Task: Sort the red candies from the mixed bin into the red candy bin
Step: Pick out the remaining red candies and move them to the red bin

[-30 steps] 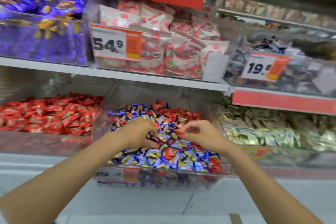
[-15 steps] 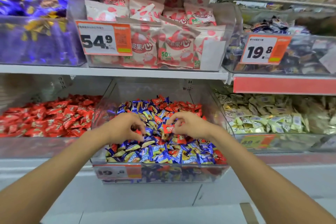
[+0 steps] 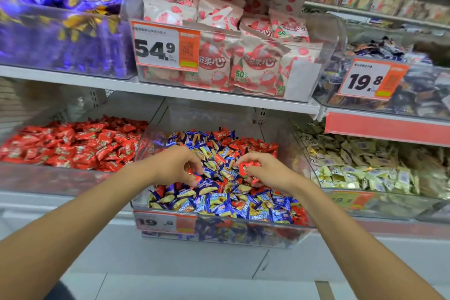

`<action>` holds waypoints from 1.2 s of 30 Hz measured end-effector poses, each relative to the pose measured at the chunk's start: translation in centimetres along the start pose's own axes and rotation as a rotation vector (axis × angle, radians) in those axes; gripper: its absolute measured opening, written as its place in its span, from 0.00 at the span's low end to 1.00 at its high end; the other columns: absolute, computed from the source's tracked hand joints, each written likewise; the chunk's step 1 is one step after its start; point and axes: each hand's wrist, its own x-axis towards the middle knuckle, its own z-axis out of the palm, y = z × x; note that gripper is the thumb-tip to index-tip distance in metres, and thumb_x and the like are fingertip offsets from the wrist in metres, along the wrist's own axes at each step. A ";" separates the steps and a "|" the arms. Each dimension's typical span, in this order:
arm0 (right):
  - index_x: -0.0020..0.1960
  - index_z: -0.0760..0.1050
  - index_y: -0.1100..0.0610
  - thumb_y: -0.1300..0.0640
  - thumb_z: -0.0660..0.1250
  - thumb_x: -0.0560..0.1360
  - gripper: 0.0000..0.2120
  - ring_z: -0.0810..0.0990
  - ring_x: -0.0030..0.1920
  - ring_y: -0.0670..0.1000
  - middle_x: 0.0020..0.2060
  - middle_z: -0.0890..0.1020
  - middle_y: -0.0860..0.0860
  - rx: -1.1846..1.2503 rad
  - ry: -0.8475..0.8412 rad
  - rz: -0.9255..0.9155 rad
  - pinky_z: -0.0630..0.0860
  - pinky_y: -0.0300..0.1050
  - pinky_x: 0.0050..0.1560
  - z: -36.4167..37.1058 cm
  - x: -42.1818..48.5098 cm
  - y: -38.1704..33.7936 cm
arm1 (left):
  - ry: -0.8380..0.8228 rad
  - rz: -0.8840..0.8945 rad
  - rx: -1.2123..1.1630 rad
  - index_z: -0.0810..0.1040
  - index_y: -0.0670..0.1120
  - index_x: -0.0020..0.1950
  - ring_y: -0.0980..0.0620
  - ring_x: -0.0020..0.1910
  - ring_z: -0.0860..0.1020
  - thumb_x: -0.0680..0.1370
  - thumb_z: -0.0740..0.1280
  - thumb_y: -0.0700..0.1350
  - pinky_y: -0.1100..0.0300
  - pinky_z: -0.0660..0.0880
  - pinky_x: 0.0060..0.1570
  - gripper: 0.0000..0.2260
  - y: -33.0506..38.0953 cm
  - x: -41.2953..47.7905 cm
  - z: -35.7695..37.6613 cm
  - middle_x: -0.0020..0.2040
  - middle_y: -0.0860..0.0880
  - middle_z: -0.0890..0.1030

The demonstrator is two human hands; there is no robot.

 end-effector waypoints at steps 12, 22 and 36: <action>0.62 0.76 0.51 0.49 0.71 0.73 0.19 0.71 0.48 0.51 0.49 0.68 0.49 -0.633 -0.053 -0.132 0.73 0.48 0.52 4.2 3.0 0.3 | 0.056 -0.034 0.008 0.74 0.55 0.59 0.50 0.51 0.75 0.81 0.61 0.42 0.57 0.73 0.53 0.10 -0.7 -0.9 -0.6 0.51 0.50 0.70; 0.37 0.70 0.55 0.62 0.74 0.70 0.12 0.76 0.38 0.47 0.38 0.78 0.50 -0.013 0.134 -0.134 0.77 0.36 0.41 0.2 1.0 -0.4 | -0.045 -0.098 0.041 0.76 0.52 0.49 0.52 0.44 0.77 0.74 0.72 0.41 0.62 0.72 0.41 0.09 -1.2 -0.6 -0.2 0.46 0.52 0.77; 0.48 0.73 0.58 0.54 0.63 0.79 0.08 0.77 0.31 0.48 0.38 0.80 0.54 0.092 0.306 -0.032 0.67 0.40 0.29 -2.9 -0.1 1.0 | 0.347 -0.035 -0.186 0.79 0.48 0.55 0.51 0.50 0.78 0.81 0.60 0.44 0.59 0.75 0.48 0.09 1.2 4.3 0.2 0.55 0.48 0.77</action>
